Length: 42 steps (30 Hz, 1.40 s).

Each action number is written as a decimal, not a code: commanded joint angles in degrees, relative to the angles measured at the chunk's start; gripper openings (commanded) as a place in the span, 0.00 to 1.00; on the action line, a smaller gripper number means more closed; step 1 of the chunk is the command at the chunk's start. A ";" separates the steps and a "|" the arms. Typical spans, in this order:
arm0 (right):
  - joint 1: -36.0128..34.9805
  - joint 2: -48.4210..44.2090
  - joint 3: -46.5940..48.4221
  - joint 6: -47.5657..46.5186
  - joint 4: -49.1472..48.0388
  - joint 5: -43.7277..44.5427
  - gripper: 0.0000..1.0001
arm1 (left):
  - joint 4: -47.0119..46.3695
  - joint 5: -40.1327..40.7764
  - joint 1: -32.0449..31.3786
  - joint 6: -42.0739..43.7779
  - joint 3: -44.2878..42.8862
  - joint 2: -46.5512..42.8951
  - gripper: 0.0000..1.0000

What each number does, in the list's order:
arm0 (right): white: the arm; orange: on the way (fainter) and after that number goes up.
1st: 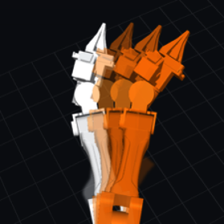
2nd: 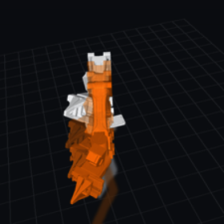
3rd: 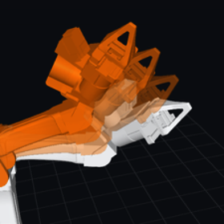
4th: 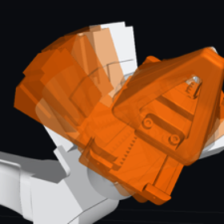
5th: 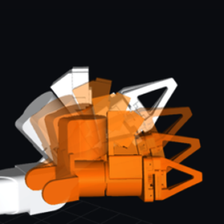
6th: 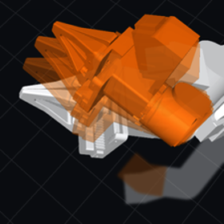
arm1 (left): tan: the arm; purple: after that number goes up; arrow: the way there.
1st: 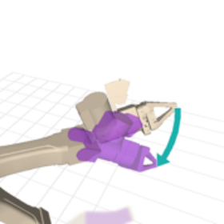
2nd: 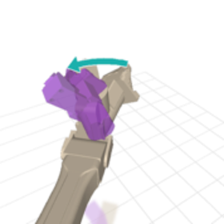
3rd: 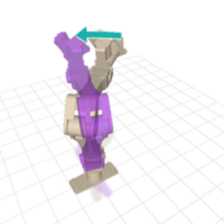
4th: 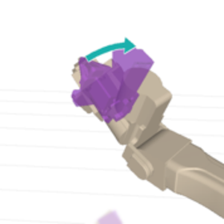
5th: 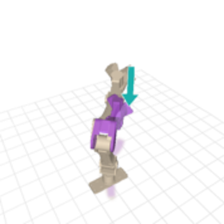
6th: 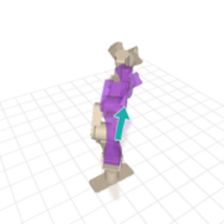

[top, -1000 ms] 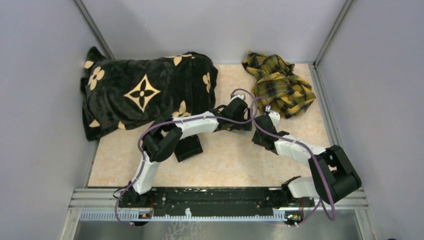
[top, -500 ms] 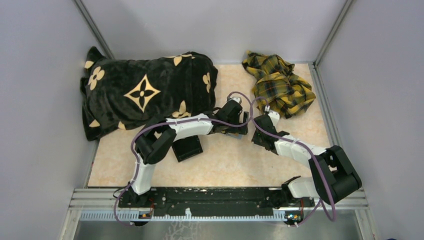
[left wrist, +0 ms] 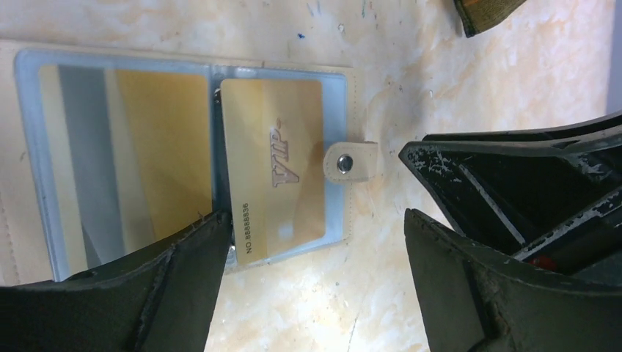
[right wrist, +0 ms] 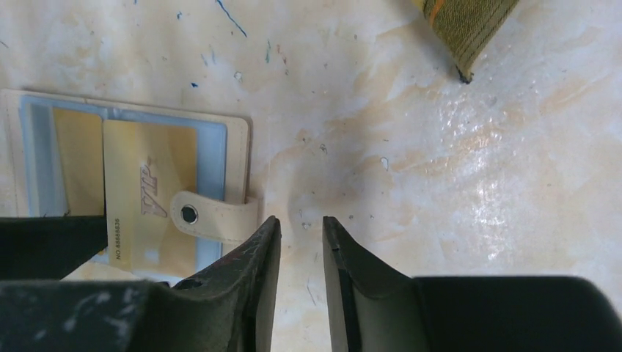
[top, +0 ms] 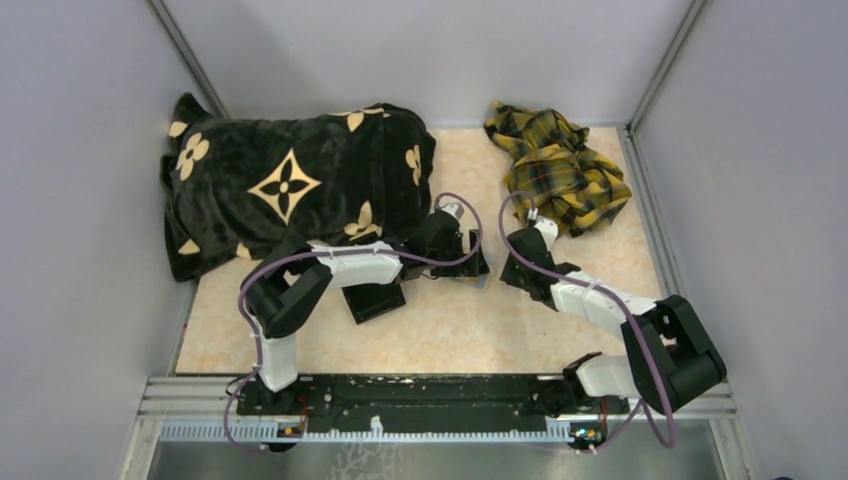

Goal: Put the credit cards into the card holder
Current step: Insert the credit card into the card holder.

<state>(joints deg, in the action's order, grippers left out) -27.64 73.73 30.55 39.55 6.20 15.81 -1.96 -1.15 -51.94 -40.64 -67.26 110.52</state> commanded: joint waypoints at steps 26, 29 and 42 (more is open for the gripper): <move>-3.83 -1.25 5.03 -2.35 -2.42 1.84 0.18 | -14.06 5.73 3.81 2.68 12.14 -9.69 0.78; -3.96 -0.89 5.14 -2.33 -2.55 1.86 0.10 | -12.21 8.01 3.82 5.90 11.00 -9.13 0.64; -4.00 1.73 5.84 -2.24 -2.90 2.59 0.00 | -6.99 8.15 3.80 12.71 5.00 -4.46 0.00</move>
<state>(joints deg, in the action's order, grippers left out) -31.05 74.98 33.17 37.50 5.37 16.73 -11.40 7.09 -48.38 -30.98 -59.96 104.16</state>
